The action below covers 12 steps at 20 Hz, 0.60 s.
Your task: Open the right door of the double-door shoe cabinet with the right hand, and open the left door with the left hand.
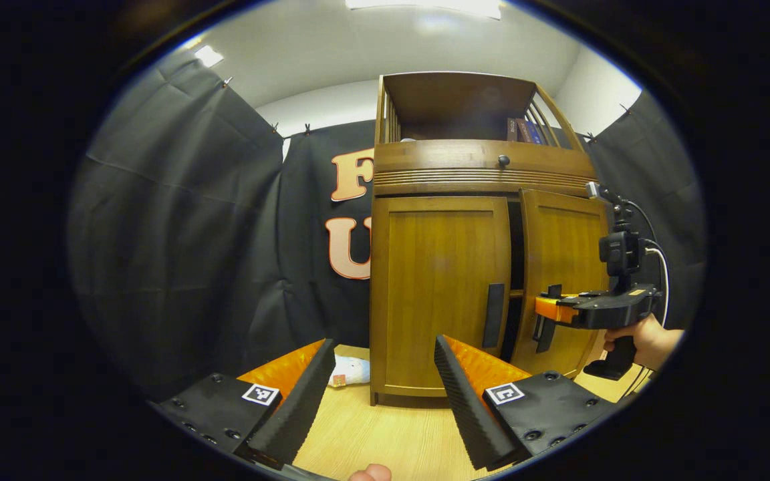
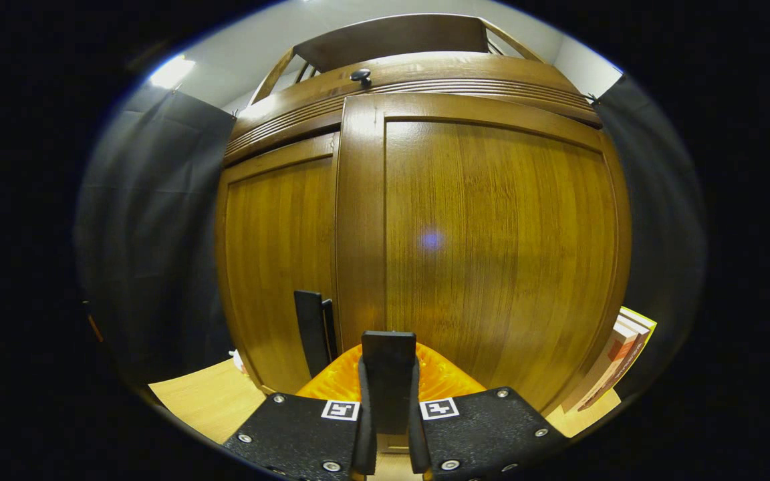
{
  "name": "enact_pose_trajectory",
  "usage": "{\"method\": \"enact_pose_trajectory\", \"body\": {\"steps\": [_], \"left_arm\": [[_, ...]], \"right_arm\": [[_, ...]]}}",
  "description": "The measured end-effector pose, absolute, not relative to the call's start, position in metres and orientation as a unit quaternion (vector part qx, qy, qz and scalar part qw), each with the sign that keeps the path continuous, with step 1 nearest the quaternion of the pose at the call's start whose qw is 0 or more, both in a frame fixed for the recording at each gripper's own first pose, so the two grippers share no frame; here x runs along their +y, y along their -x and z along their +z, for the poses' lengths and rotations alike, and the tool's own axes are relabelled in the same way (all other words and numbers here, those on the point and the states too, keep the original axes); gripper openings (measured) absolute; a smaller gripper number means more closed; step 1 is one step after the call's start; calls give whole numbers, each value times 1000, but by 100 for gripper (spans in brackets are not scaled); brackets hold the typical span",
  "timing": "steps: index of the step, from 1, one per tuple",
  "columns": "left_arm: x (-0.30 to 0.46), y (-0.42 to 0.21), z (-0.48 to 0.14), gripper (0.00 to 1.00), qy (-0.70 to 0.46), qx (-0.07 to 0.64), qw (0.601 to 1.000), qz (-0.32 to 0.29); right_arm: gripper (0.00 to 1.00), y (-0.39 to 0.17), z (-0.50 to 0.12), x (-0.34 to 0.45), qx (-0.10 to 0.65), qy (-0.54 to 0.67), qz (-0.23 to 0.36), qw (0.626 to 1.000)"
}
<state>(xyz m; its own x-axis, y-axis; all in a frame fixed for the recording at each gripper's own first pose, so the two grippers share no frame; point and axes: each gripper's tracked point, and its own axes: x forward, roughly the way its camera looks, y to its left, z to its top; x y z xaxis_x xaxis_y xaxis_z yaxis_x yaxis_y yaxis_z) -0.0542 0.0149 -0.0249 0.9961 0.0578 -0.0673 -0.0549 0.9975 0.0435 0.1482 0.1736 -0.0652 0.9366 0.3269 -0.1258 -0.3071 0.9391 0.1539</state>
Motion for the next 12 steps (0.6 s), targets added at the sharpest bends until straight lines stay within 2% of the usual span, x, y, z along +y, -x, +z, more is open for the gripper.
{"method": "enact_pose_trajectory", "body": {"steps": [4, 5, 10, 12], "left_arm": [[2, 50, -27, 96, -18, 38, 999, 15], [-2, 48, -28, 94, -18, 39, 999, 11], [-30, 42, -31, 94, -13, 44, 999, -24], [-39, 41, -32, 99, -14, 42, 999, -32]], "right_arm": [[19, -124, -61, 164, 79, -75, 181, 977], [19, -116, -61, 159, 79, -75, 184, 977], [19, -83, -59, 137, 85, -84, 195, 973], [19, -70, -58, 124, 87, -87, 193, 974]]}}
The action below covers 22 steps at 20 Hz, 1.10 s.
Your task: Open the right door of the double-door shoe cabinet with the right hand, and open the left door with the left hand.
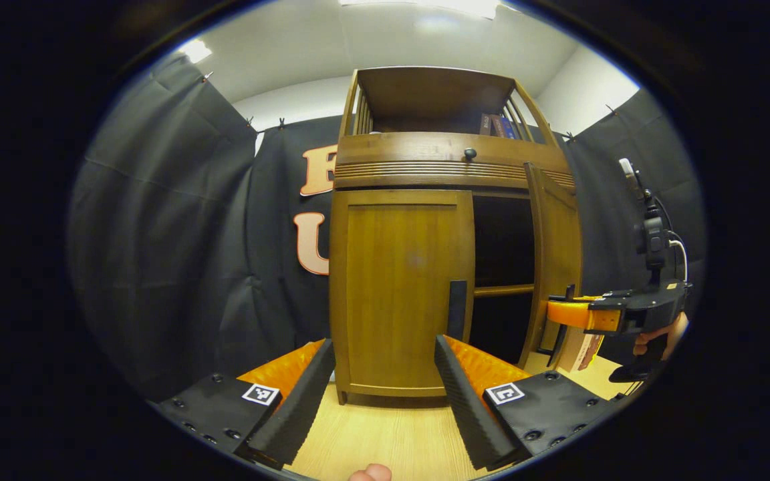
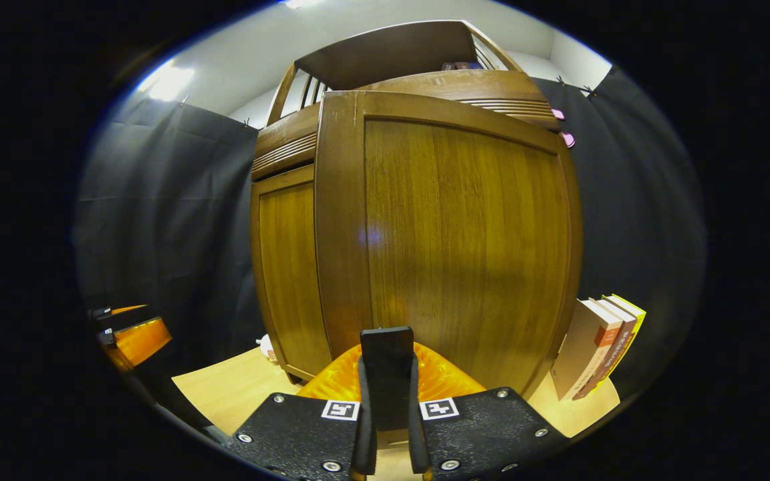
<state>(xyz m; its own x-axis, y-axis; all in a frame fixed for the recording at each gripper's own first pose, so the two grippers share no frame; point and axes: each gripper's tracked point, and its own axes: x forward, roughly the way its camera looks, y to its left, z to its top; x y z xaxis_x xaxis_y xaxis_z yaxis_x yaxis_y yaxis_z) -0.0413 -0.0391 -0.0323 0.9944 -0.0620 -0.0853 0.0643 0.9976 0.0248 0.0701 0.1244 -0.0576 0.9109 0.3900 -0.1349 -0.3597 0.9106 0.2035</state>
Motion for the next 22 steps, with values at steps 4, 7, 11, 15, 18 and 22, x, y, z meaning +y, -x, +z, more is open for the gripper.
{"method": "enact_pose_trajectory", "body": {"steps": [4, 7, 11, 15, 18, 22], "left_arm": [[-59, 36, -37, 96, -8, 45, 998, -48], [-70, 35, -36, 94, -6, 44, 998, -53], [-79, 35, -37, 95, -10, 44, 997, -55], [-83, 36, -41, 94, -8, 50, 997, -54], [-87, 34, -40, 94, -11, 48, 997, -55], [-89, 35, -39, 94, -16, 45, 997, -52]], "right_arm": [[19, -41, -58, 90, 90, -87, 176, 976], [18, -24, -59, 57, 92, -76, 158, 980], [18, -7, -62, -2, 94, -72, 107, 987], [9, -1, -71, -54, 92, -73, 55, 992], [2, -1, -76, -91, 85, -66, 19, 994], [5, -5, -78, -107, 76, -86, 35, 993]]}}
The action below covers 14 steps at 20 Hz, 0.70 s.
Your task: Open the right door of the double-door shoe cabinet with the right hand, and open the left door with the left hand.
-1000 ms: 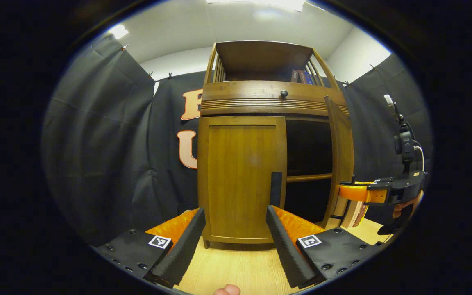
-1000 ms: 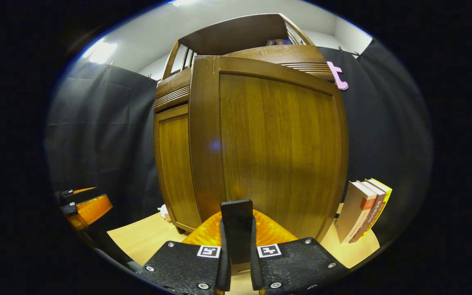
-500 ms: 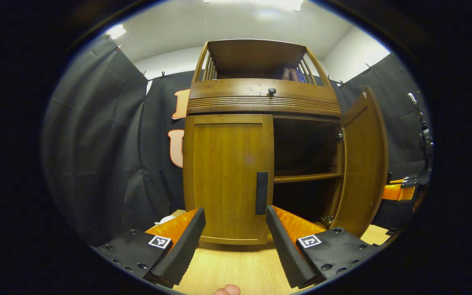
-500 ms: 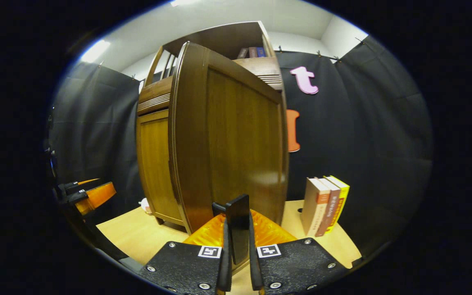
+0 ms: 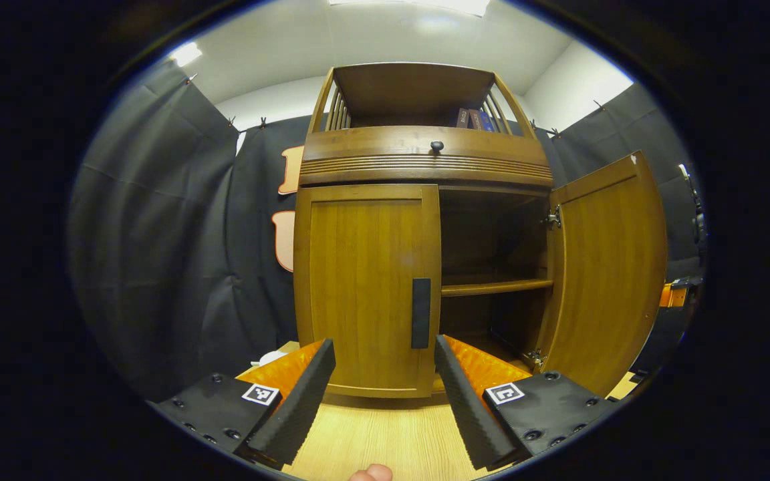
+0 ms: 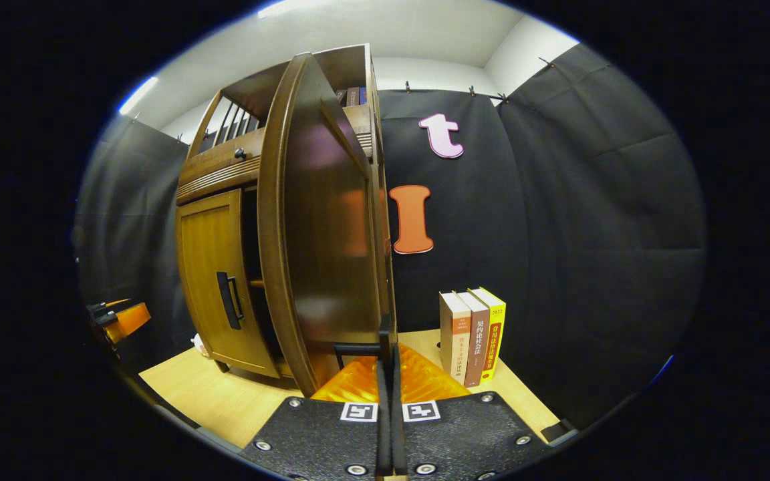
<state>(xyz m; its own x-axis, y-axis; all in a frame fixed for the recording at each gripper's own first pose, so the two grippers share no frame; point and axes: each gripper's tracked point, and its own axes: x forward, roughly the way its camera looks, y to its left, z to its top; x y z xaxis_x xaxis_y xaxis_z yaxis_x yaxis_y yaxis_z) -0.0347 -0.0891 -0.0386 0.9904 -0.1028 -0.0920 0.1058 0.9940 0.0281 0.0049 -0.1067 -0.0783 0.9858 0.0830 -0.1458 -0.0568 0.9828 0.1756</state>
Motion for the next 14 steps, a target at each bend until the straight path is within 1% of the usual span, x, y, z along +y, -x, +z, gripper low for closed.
{"method": "enact_pose_trajectory", "body": {"steps": [1, 5, 6, 7, 8, 9, 10, 11, 12, 13, 14], "left_arm": [[-89, 34, -39, 99, -16, 46, 998, -50], [-90, 36, -47, 96, -11, 57, 997, -49], [-89, 34, -48, 95, -11, 59, 997, -49], [-89, 32, -49, 94, -11, 61, 997, -49], [-89, 29, -50, 94, -10, 63, 997, -47], [-89, 26, -52, 95, -10, 63, 997, -47], [-89, 21, -52, 96, -9, 62, 997, -48], [-90, 17, -52, 96, -9, 60, 997, -50], [-91, 11, -52, 94, -8, 58, 997, -52], [-93, 8, -53, 96, -8, 58, 997, -54], [-93, 4, -53, 94, -7, 57, 997, -55]], "right_arm": [[0, -5, -79, -108, 75, -83, 42, 993], [0, -10, -83, -124, 69, -91, 71, 991], [5, -10, -83, -126, 67, -90, 79, 991], [0, -9, -83, -129, 64, -89, 86, 990], [0, -11, -83, -133, 58, -91, 93, 990], [0, -12, -81, -136, 50, -96, 100, 989], [5, -12, -80, -137, 43, -103, 107, 988], [2, -13, -78, -141, 37, -105, 115, 987], [0, -13, -78, -141, 35, -105, 121, 987], [1, -13, -80, -141, 34, -106, 120, 986], [2, -12, -81, -141, 36, -107, 116, 987]]}}
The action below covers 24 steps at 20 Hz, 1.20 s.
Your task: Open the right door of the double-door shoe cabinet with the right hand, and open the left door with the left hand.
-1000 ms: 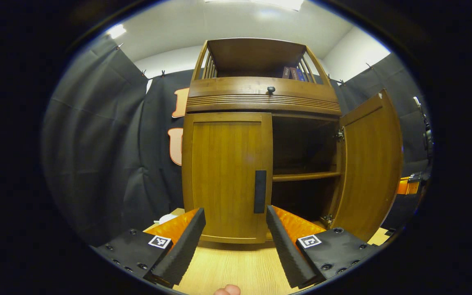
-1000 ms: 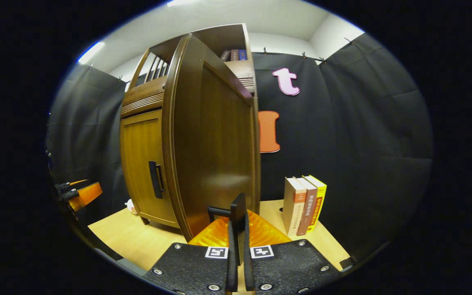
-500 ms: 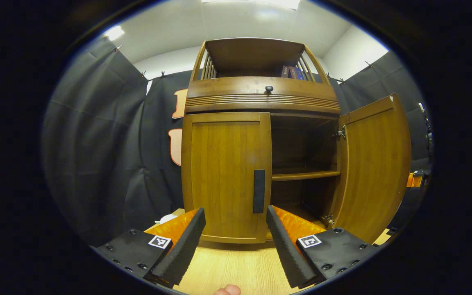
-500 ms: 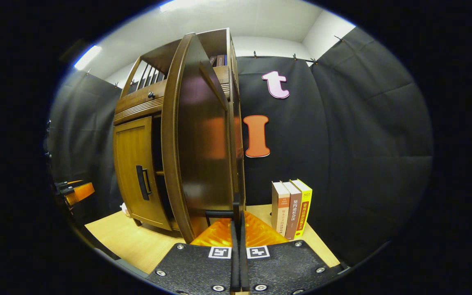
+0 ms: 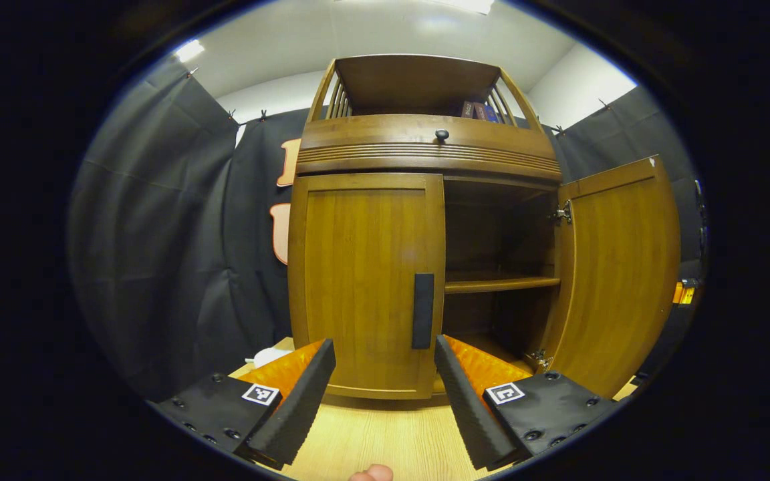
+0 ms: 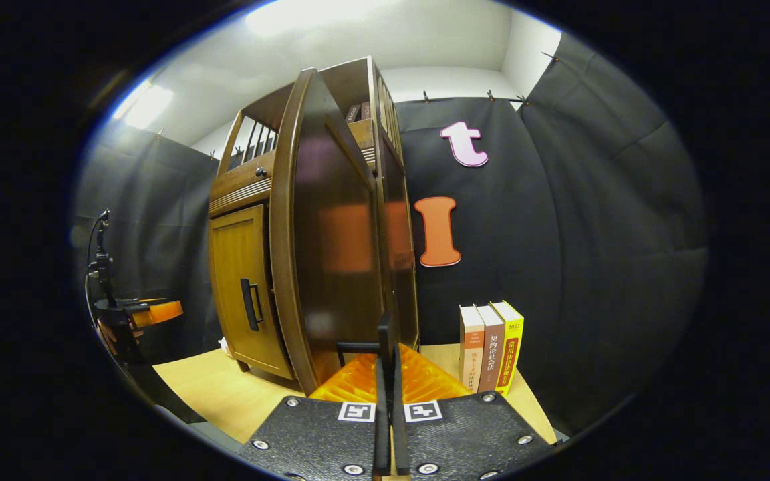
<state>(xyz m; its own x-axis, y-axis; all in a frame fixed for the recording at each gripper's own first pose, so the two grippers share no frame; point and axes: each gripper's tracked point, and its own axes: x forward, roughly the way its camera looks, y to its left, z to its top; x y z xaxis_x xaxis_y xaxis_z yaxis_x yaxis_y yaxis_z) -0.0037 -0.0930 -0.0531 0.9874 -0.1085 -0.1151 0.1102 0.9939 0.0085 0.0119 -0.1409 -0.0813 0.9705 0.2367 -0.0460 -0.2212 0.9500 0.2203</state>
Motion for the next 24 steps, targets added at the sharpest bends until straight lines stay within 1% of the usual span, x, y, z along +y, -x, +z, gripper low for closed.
{"method": "enact_pose_trajectory", "body": {"steps": [1, 2, 3, 4, 5, 8, 9, 12, 13, 14, 15, 16, 17, 18, 19, 23, 24], "left_arm": [[-94, -4, -52, 94, -5, 56, 997, -56], [-95, -11, -52, 96, -2, 57, 997, -57], [-97, -16, -54, 96, 0, 57, 997, -60], [-99, -21, -55, 99, 1, 59, 996, -63], [-103, -26, -57, 99, 0, 60, 996, -66], [-113, -41, -62, 94, -11, 60, 995, -77], [-117, -46, -65, 94, -10, 61, 995, -80], [-131, -66, -74, 98, -7, 67, 994, -88], [-134, -73, -77, 99, -9, 68, 994, -88], [-137, -83, -78, 94, -10, 67, 994, -88], [-139, -92, -79, 94, -11, 67, 994, -88], [-142, -100, -82, 94, -11, 68, 994, -88], [-144, -107, -85, 94, -11, 69, 994, -89], [-147, -114, -89, 94, -10, 71, 994, -88], [-149, -118, -94, 94, -9, 75, 993, -89], [-159, -133, -107, 94, -10, 81, 992, -93], [-162, -136, -112, 94, -3, 89, 991, -96]], "right_arm": [[7, -11, -81, -139, 37, -104, 111, 988], [2, -11, -81, -140, 37, -96, 105, 989], [2, -8, -83, -140, 42, -87, 104, 990], [2, -2, -86, -141, 47, -81, 104, 990], [3, 6, -89, -138, 51, -83, 104, 990], [3, 22, -93, -142, 57, -92, 89, 990], [3, 29, -92, -147, 54, -84, 74, 992], [2, 49, -80, -155, 44, -88, 45, 994], [8, 56, -75, -154, 42, -94, 39, 994], [8, 64, -71, -155, 39, -98, 31, 994], [8, 71, -67, -155, 36, -99, 24, 994], [2, 75, -66, -153, 35, -100, 21, 994], [9, 81, -63, -150, 35, -100, 19, 994], [5, 84, -62, -147, 40, -102, 19, 994], [7, 86, -66, -143, 48, -105, 18, 993], [52, 85, -73, -151, 59, -96, -17, 993], [66, 86, -75, -148, 61, -107, -18, 992]]}}
